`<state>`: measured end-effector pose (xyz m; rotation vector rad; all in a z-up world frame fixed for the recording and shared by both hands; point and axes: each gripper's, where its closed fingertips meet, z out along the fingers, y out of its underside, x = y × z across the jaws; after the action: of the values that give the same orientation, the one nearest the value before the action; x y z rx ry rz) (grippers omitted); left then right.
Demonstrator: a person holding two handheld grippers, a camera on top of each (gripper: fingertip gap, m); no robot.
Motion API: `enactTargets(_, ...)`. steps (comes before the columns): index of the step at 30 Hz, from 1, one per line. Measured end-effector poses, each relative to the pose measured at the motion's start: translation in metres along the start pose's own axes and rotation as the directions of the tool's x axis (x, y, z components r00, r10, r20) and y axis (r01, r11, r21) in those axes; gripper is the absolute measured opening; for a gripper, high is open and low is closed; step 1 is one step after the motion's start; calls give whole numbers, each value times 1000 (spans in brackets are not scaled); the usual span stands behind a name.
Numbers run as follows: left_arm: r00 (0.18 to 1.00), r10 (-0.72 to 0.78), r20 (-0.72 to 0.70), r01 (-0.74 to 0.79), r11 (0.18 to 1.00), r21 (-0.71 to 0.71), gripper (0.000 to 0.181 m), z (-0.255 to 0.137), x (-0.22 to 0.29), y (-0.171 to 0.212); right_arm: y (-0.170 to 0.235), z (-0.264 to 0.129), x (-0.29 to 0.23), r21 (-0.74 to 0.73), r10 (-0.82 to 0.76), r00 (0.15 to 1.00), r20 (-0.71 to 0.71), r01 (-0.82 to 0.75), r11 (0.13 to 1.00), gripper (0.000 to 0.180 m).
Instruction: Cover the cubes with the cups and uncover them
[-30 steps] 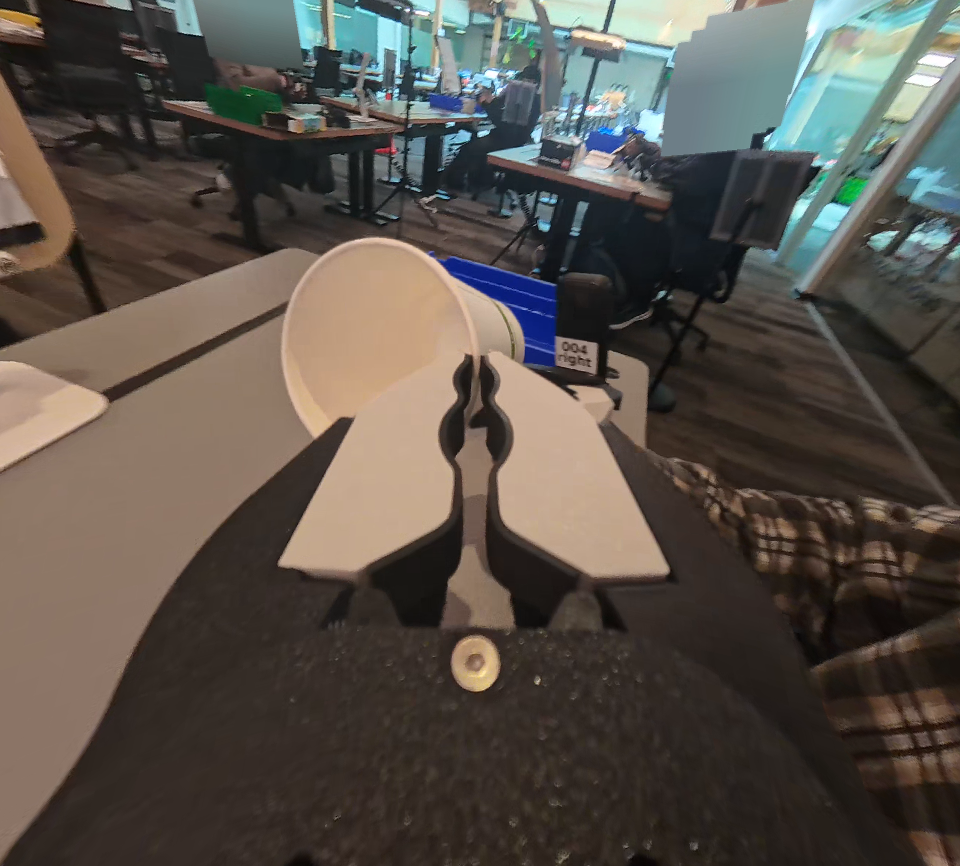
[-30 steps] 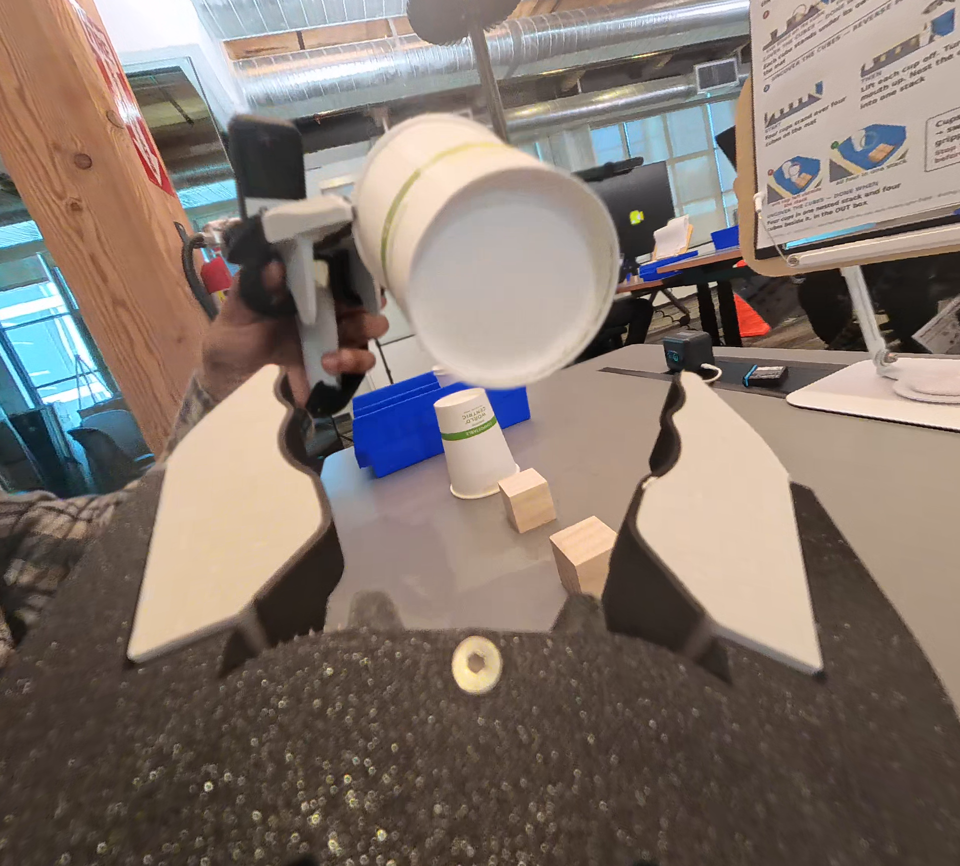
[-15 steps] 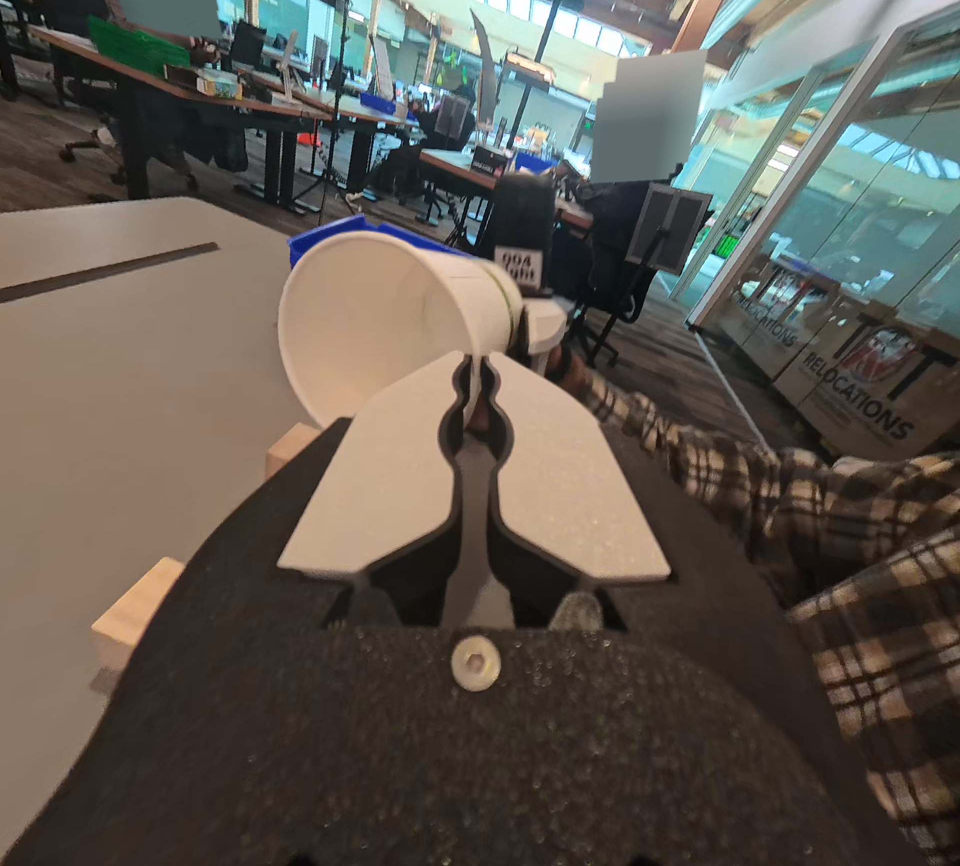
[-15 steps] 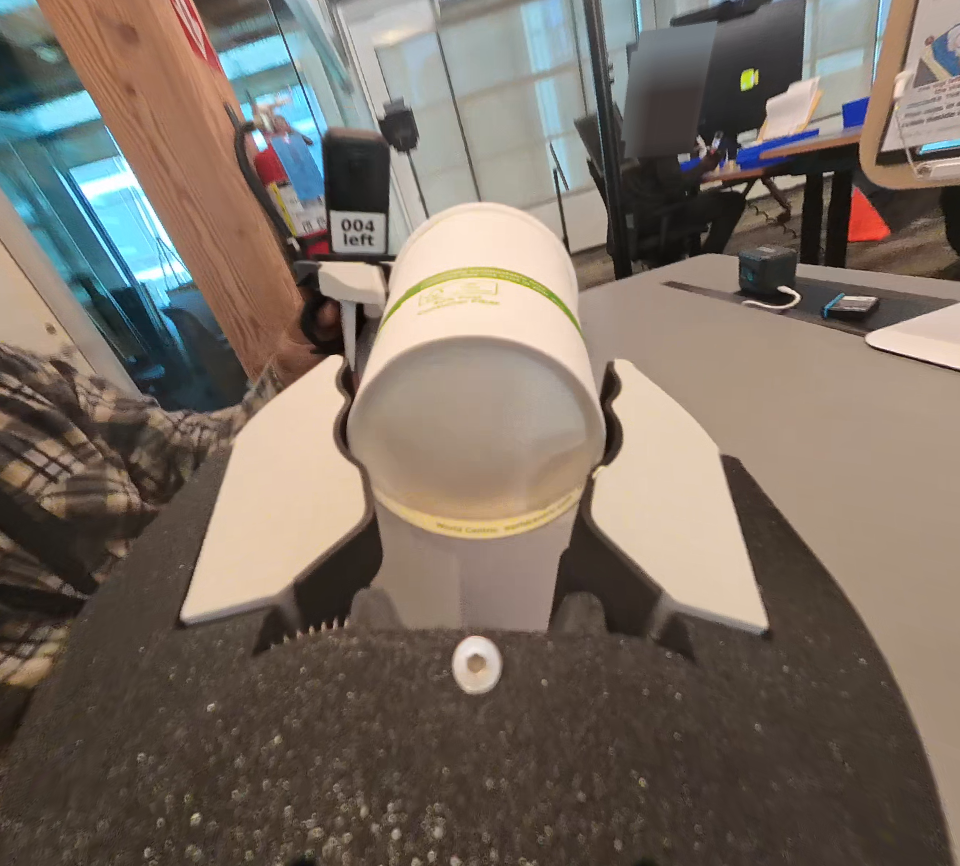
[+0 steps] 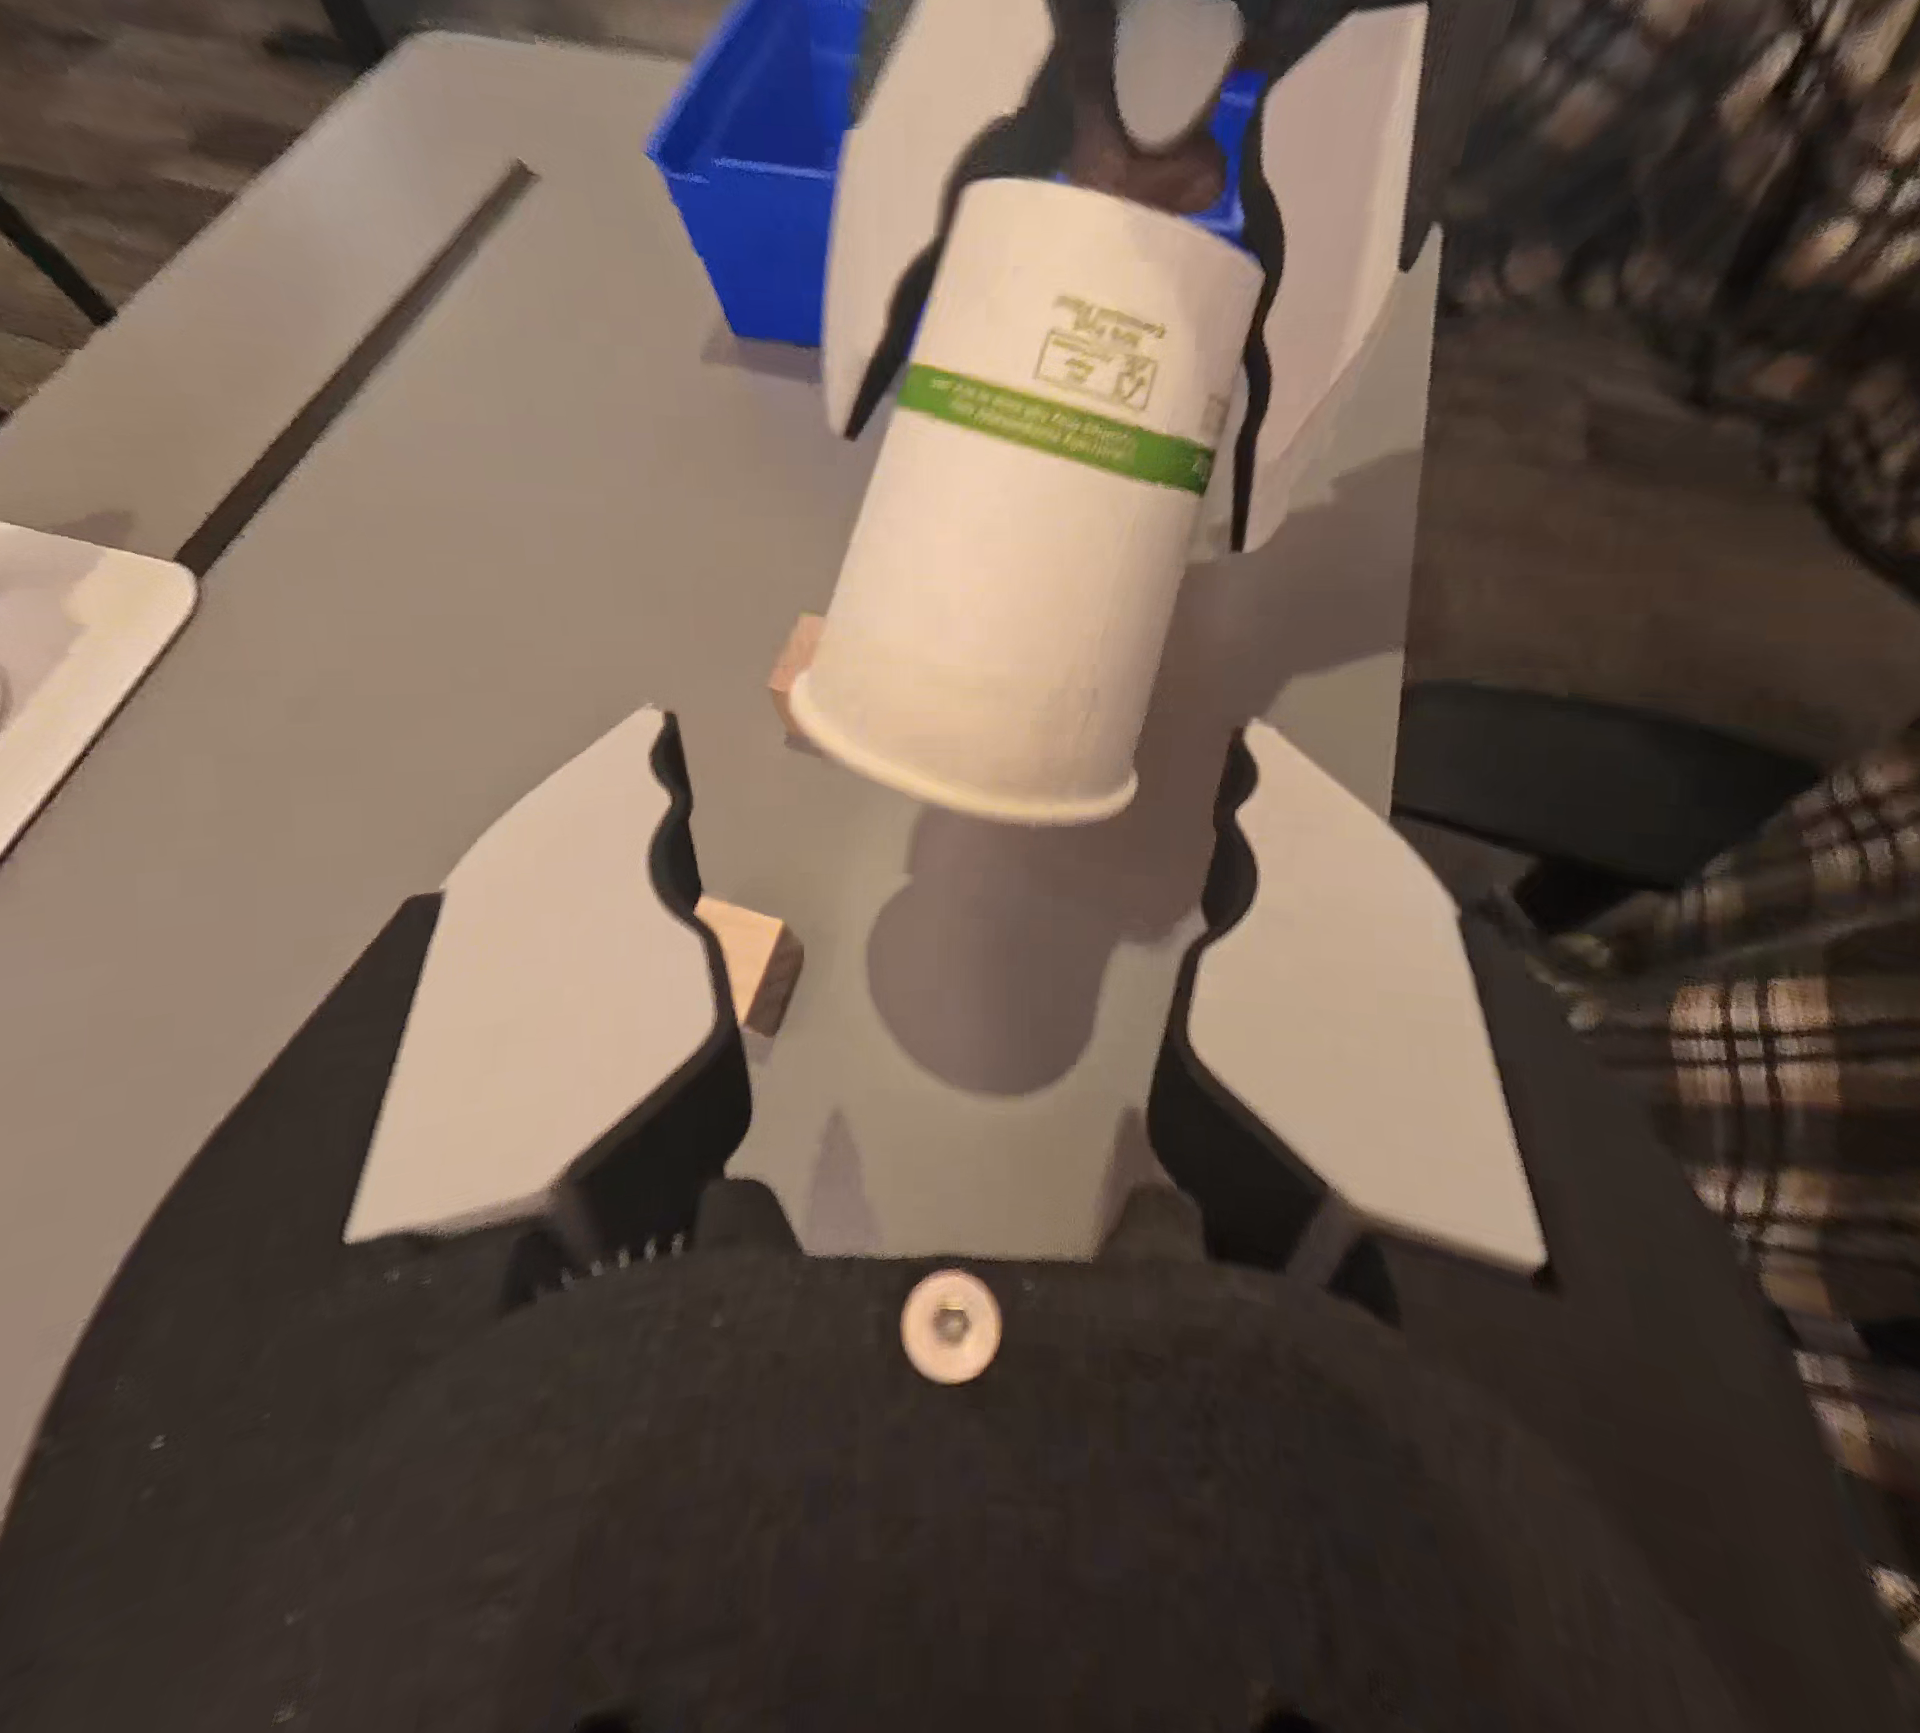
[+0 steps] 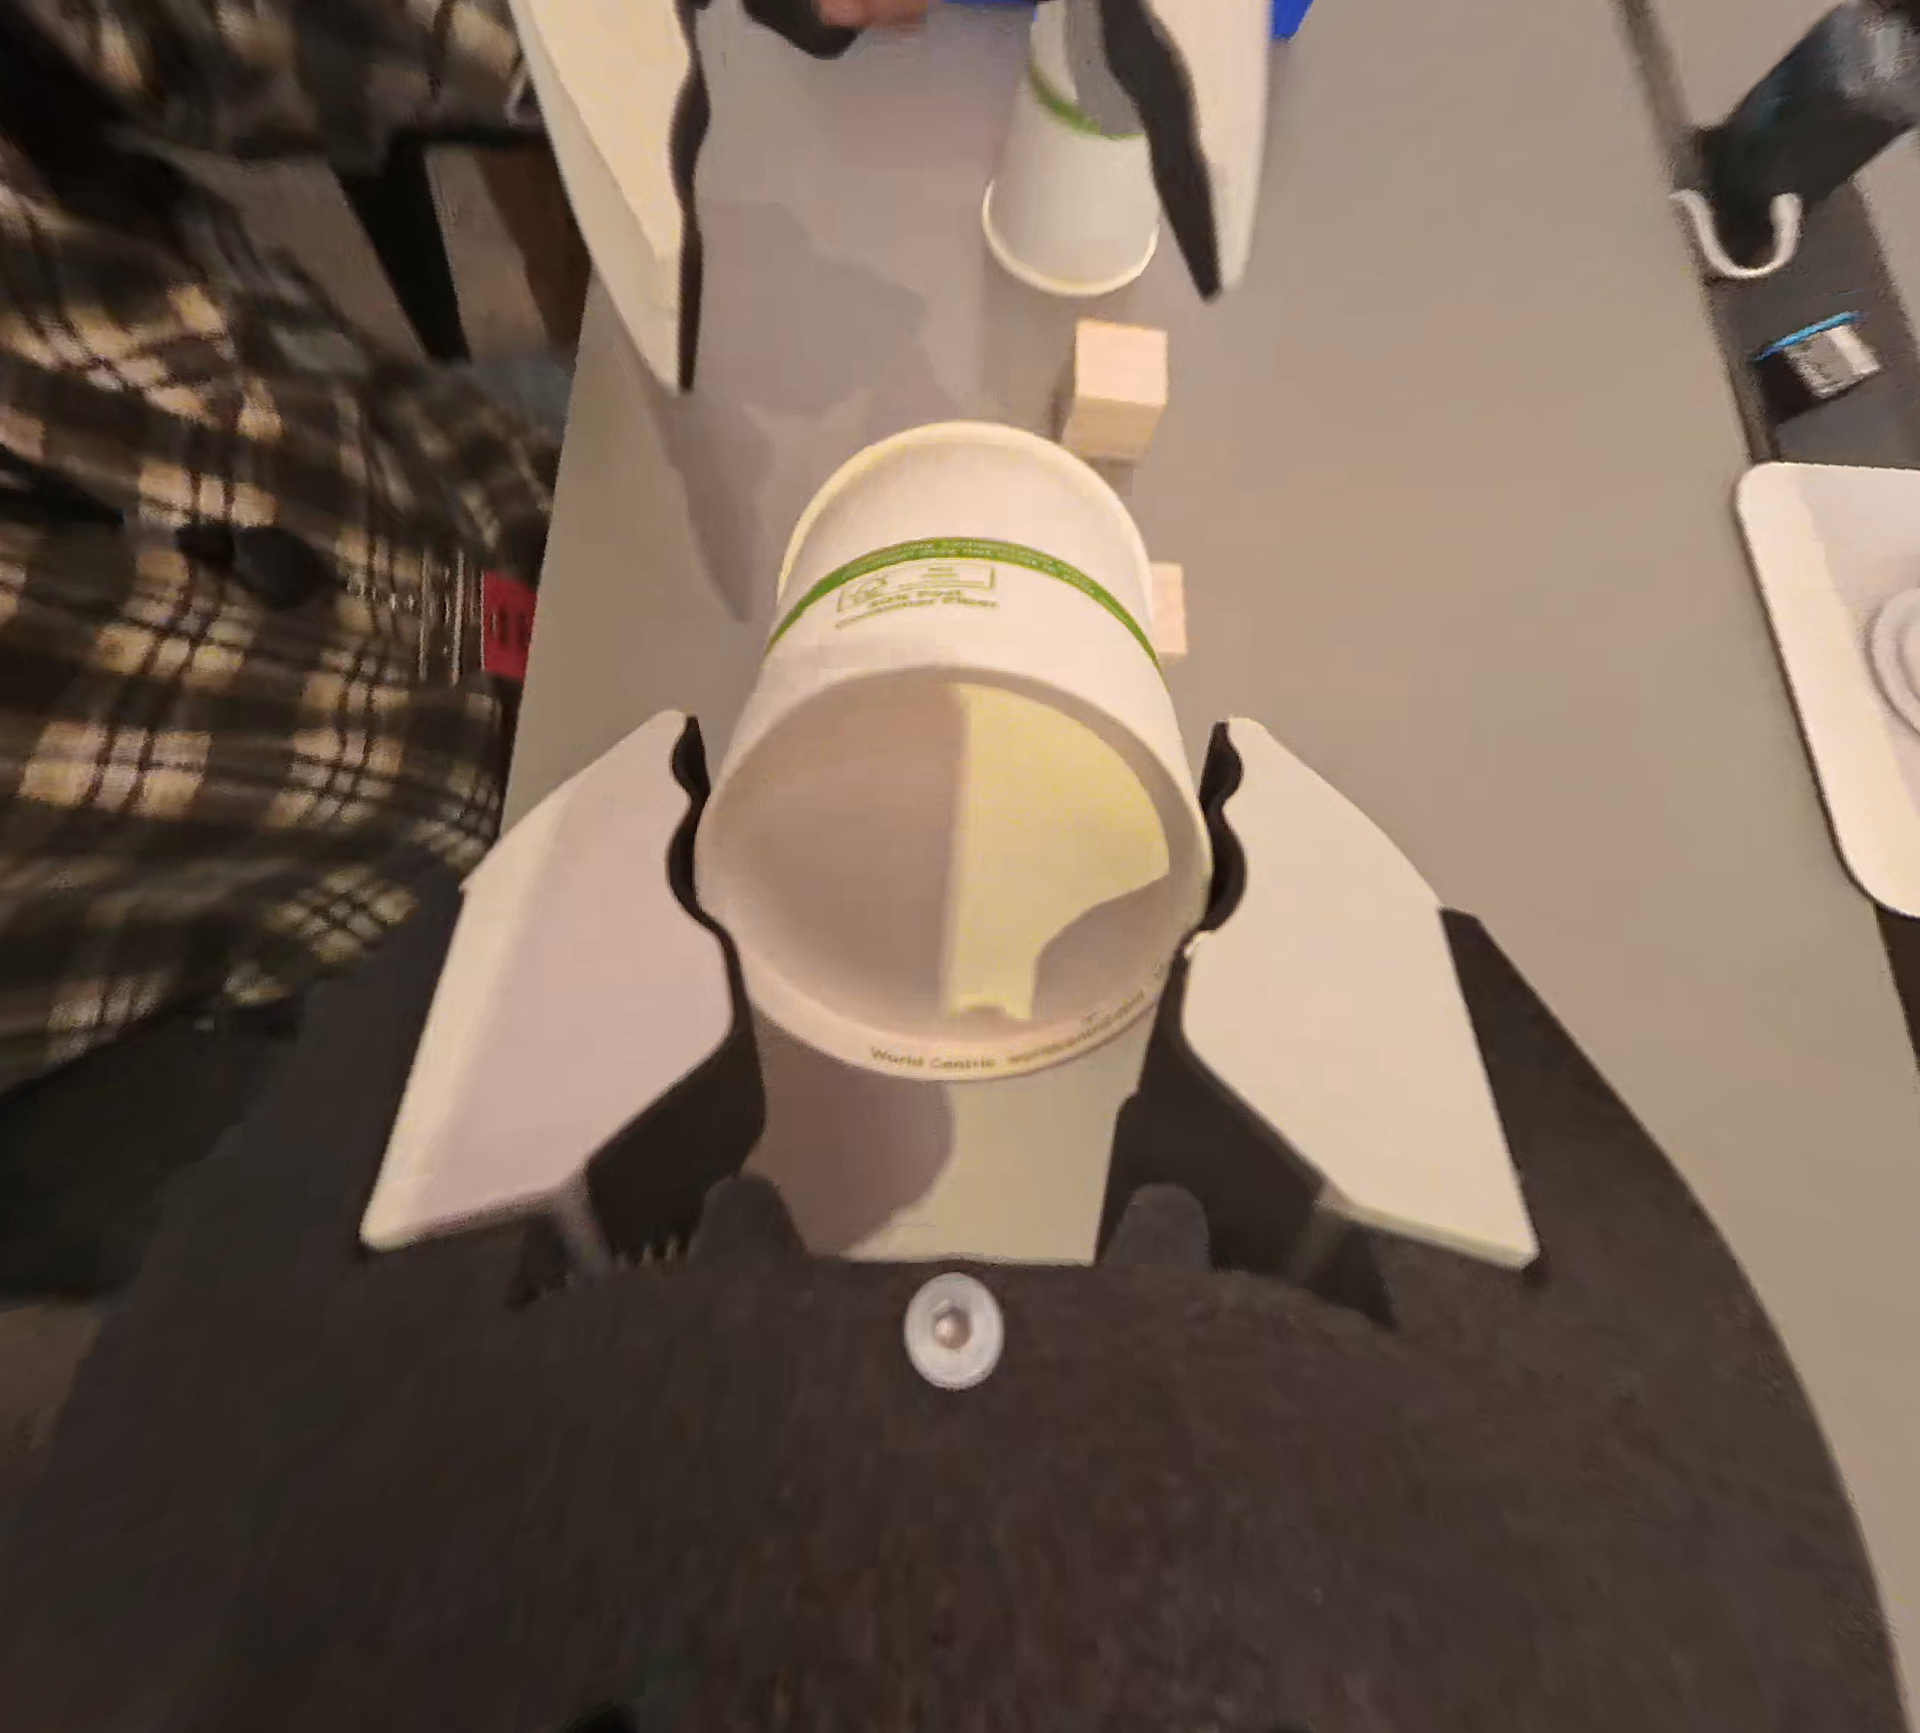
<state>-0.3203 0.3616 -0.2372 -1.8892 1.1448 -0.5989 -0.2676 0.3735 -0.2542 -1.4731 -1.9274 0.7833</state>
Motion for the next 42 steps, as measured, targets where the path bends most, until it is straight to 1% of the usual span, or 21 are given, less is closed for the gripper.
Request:
enactTargets(4, 998, 45, -53, -49, 996, -70, 96, 22, 12, 4, -2, 13, -7, -118, -44, 997, 65, 51, 992, 90)
enactTargets(9, 995, 45, -84, -56, 990, -128, 95, 40, 16, 19, -3, 22, -15, -197, -70, 990, 125, 94, 976, 90)
enactTargets(16, 990, 48, -133, -71, 983, -171, 94, 54, 24, 32, -5, 32, -22, -233, -53, 980, 192, 97, 968, 90)
enactTargets(17, 989, 46, -143, -71, 982, -175, 92, 55, 26, 33, -6, 34, -23, -232, -50, 979, 198, 97, 968, 90)
enactTargets(19, 984, 39, -173, -69, 983, -172, 83, 56, 31, 36, -9, 37, -24, -223, -49, 976, 210, 97, 970, 90)
enactTargets(22, 986, 17, -166, -40, 990, -136, 82, 55, 30, 38, -15, 41, -24, -184, -45, 974, 222, 87, 979, 90)
enactTargets(24, 989, -22, -146, 7, 994, -105, 82, 50, 28, 38, -21, 41, -18, -140, -36, 980, 193, 64, 988, 89)
enactTargets(26, 994, -47, -96, 40, 996, -74, 82, 42, 19, 41, -29, 37, -12, -61, -28, 986, 163, 39, 997, 89)
enactTargets(28, 995, -84, -48, 82, 996, -39, 82, 33, 9, 47, -39, 30, -4, 36, -9, 993, 120, 5, 999, 95)
enactTargets(30, 989, -145, 38, 145, 989, 6, 82, 19, -8, 57, -46, 20, 8, 130, 23, 998, 53, -29, 991, 100)
enactTargets(31, 978, -181, 107, 177, 983, 45, 82, 9, -20, 63, -49, 14, 15, 189, 41, 999, 9, -42, 981, 102)
enactTargets(33, 928, -267, 260, 236, 961, 145, 82, -14, -51, 77, -52, 0, 30, 325, 84, 993, -80, -54, 944, 102)
enactTargets(35, 852, -358, 382, 279, 928, 247, 82, -39, -79, 93, -51, -12, 44, 461, 135, 980, -144, -55, 886, 96)
enactTargets(37, 785, -439, 438, 318, 891, 323, 82, -55, -95, 107, -43, -17, 54, 563, 197, 967, -163, -73, 823, 93)
enactTargets(39, 734, -487, 473, 341, 867, 363, 82, -61, -106, 119, -30, -15, 63, 623, 248, 955, -163, -95, 777, 90)
enactTargets(42, 693, -506, 513, 368, 861, 352, 82, -55, -115, 135, -13, -7, 69, 680, 306, 944, -121, -146, 718, 89)
